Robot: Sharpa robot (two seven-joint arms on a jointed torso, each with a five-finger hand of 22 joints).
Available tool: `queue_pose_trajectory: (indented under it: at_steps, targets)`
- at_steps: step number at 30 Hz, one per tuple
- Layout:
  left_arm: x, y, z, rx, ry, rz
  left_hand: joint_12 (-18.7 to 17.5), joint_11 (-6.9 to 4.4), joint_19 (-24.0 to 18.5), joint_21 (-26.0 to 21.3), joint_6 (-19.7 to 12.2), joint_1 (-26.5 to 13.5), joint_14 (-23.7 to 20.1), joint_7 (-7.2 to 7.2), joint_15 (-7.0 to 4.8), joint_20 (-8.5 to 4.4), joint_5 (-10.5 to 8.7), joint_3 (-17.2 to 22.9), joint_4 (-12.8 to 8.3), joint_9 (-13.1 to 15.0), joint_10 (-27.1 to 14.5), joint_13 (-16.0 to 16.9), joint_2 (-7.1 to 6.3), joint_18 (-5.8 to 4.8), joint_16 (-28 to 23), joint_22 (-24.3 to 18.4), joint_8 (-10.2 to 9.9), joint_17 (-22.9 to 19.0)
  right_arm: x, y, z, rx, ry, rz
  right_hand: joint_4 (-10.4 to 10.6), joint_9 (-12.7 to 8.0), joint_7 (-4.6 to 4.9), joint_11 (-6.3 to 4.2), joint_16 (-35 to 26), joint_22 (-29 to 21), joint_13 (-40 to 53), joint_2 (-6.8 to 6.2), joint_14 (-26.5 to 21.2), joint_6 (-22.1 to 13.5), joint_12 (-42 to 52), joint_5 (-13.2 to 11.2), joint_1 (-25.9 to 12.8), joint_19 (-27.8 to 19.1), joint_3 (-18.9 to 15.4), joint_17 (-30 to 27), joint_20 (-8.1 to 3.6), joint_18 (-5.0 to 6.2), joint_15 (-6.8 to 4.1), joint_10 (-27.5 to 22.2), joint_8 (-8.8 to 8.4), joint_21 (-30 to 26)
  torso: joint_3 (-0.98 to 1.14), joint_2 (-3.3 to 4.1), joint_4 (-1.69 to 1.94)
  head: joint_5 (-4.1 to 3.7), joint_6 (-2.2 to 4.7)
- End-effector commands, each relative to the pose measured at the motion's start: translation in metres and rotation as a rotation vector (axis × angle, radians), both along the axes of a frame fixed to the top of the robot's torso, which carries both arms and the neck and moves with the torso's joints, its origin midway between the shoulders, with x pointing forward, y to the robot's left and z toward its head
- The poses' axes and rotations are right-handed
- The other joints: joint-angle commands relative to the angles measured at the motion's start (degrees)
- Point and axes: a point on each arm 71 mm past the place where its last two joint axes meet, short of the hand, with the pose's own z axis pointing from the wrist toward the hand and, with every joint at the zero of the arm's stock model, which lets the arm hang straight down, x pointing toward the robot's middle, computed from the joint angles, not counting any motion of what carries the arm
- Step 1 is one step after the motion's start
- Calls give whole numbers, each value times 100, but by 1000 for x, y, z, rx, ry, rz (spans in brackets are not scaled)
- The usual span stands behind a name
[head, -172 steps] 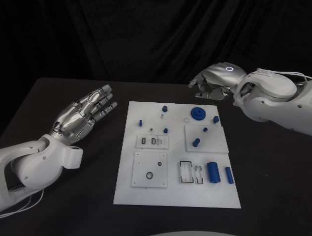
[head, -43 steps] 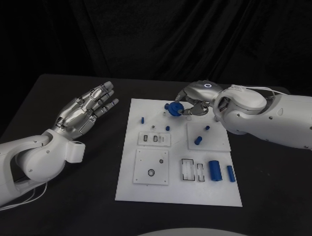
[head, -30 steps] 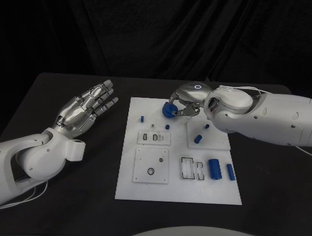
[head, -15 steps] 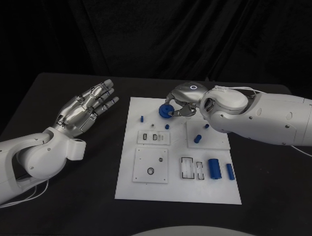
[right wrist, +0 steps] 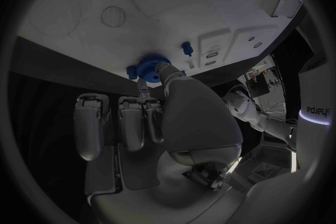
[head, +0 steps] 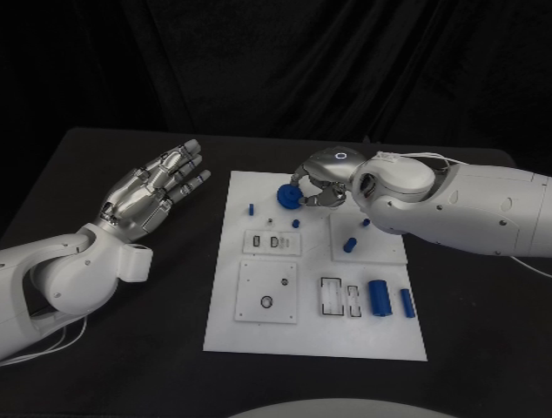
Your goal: Assemble the parts on the task board
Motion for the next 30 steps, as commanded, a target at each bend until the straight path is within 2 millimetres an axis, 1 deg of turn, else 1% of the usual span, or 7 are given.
queue_pose_trajectory:
  at_steps: [1,4,12,17,21,25,30]
  targets:
    - [0,-1,1,-17,-6,-11,-11,33,1,37,-12,30,-11,14,32,49,24,8,-41,5,-9,5,38,60,12,6,-17,4,1,0,-3,-17,7,-16,-7,-59,-16,4,17,1373,1510,-25,600,-85,15,-60,-42,371,8,1509,32,5,21,606,-19,-31,0,2,1,2,-4]
    - [0,-1,1,-17,-6,-11,-11,33,1,37,-12,30,-11,14,32,49,24,8,-41,5,-9,5,38,60,12,6,-17,4,0,1,-3,-15,6,-12,1,-147,-44,-17,17,1366,1510,-22,600,-199,15,-141,-69,356,-2,1509,19,11,4,606,-22,-54,0,1,1,3,-6]
    - [1,0,1,-16,-5,-9,-11,40,4,39,-12,28,-10,20,37,55,24,10,-46,6,-10,5,38,61,12,7,-16,5,0,2,-3,-9,2,-2,-12,-188,-65,-31,17,1338,1510,-6,600,-235,15,-137,-53,308,11,1509,12,31,-5,606,-17,-123,1,1,2,2,-7]
    - [1,0,1,-16,-5,-9,-11,40,4,39,-12,28,-10,20,37,55,24,10,-46,6,-10,5,38,61,12,7,-16,5,0,3,-3,-11,5,3,-29,-227,-99,-55,17,1329,1510,13,600,-232,15,-112,-32,291,32,1509,-1,39,-21,606,-1,-150,0,-1,2,0,-5]
    - [1,0,1,-15,-5,-9,-11,40,4,39,-12,28,-10,20,37,55,24,10,-46,6,-10,5,38,61,12,7,-16,5,-1,2,-3,-12,7,6,-33,-253,-112,-75,17,1332,1510,29,600,-83,15,-79,-32,292,52,1509,-22,38,-42,606,48,-151,-2,-1,0,8,-3]
    - [1,1,1,-15,-5,-7,-11,40,4,39,-12,28,-10,20,37,55,24,10,-46,6,-10,5,38,61,12,7,-16,5,-1,-2,-4,-14,9,1,-23,-272,-80,-60,17,1337,1510,33,600,200,15,-40,-54,297,76,1509,-28,35,-38,606,121,-151,-1,-2,2,16,-7]
    - [1,2,1,-14,-5,-6,-11,40,4,39,-12,28,-10,20,37,55,24,10,-46,6,-10,5,38,61,12,7,-16,5,-1,-8,-5,-21,17,-13,-11,-242,-26,-15,17,1336,1510,36,600,692,15,-39,-82,293,109,1509,-1,38,-4,606,260,-167,-1,1,2,16,-1]
